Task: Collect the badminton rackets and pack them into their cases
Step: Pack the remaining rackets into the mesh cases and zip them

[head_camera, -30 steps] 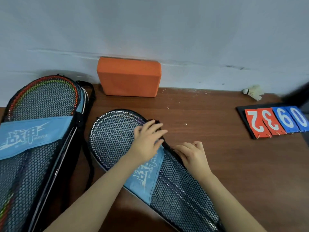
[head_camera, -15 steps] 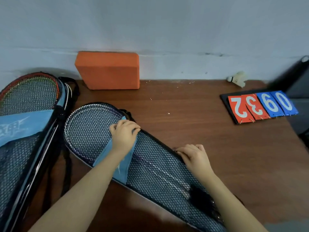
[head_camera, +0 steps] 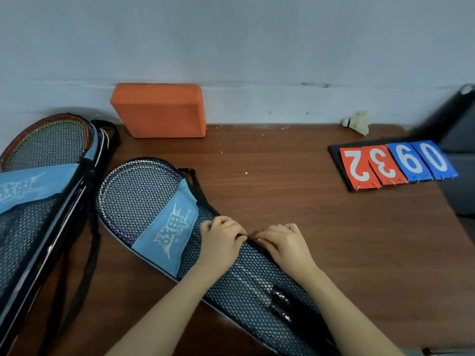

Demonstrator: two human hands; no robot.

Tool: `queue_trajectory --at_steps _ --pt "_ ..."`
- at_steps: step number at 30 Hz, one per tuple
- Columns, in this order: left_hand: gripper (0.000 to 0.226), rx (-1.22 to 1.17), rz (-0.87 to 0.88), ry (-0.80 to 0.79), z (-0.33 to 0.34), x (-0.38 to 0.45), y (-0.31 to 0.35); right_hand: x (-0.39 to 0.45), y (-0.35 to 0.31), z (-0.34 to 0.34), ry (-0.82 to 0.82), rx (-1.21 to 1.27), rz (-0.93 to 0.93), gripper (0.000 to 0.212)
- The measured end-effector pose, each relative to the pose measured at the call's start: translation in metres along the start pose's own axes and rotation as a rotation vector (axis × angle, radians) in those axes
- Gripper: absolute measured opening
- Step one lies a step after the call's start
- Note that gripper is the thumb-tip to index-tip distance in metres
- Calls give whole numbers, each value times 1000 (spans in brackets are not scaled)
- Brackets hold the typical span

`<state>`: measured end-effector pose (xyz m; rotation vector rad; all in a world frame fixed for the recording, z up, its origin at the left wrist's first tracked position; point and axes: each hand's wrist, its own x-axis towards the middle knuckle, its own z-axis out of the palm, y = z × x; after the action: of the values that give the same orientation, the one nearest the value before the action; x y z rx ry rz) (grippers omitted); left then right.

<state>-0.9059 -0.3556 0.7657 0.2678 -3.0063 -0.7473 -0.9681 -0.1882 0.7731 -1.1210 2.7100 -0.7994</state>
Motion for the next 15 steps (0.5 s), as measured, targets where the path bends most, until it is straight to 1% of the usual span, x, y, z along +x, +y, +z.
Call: queue_trajectory --at_steps 2,6,9,12,14,15 --pt "14 10 -35 27 0 -1 2 -5 5 -2 -26 15 7 9" --pt "10 -19 -95 132 2 6 8 -22 27 -17 -120 58 125 14" --pt "7 -21 -130 199 7 11 5 -46 46 -32 -147 52 201 15" --pt "6 -13 -169 216 18 10 6 -71 62 -43 -173 9 262 15" --pt "11 6 -194 206 24 7 11 -84 68 -46 -170 -7 275 16" --pt "15 32 -178 184 27 5 15 -88 69 -46 -163 -7 275 16"
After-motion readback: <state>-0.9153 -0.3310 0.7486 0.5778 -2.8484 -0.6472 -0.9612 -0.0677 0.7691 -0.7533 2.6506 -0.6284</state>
